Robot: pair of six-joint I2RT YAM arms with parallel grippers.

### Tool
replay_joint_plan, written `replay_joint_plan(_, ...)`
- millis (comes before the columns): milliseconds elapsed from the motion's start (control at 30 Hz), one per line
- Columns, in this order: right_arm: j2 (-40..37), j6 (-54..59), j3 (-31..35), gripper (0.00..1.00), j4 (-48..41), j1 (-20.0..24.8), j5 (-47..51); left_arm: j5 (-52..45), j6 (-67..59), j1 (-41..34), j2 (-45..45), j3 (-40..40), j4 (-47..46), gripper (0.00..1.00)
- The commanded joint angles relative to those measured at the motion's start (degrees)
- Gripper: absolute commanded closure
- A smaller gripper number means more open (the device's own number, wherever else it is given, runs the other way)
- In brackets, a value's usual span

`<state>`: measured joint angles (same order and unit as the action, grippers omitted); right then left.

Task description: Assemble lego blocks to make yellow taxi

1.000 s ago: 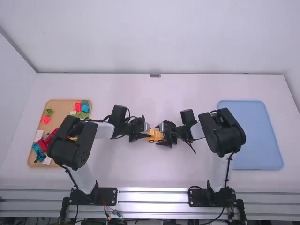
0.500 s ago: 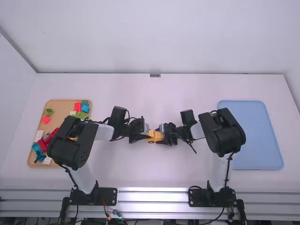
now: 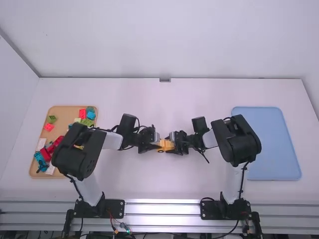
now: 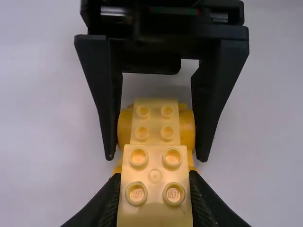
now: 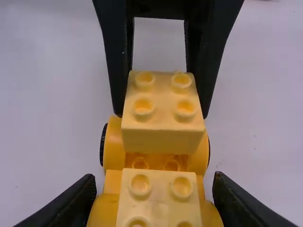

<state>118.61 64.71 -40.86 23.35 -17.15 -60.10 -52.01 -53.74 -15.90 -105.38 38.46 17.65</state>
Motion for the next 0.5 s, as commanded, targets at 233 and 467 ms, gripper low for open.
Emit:
replay_joint_plan(233,1.0,-0.2,-0.3,0.41,-0.3,-0.2,0.1,-1.1,0.3,-1.0,-2.6,-0.1,0.5,0.89)
replay_joint_plan(467,1.0,0.2,-0.3,0.41,-0.3,-1.8,0.7,0.2,0.4,-2.6,-2.6,0.0,1.9,0.89)
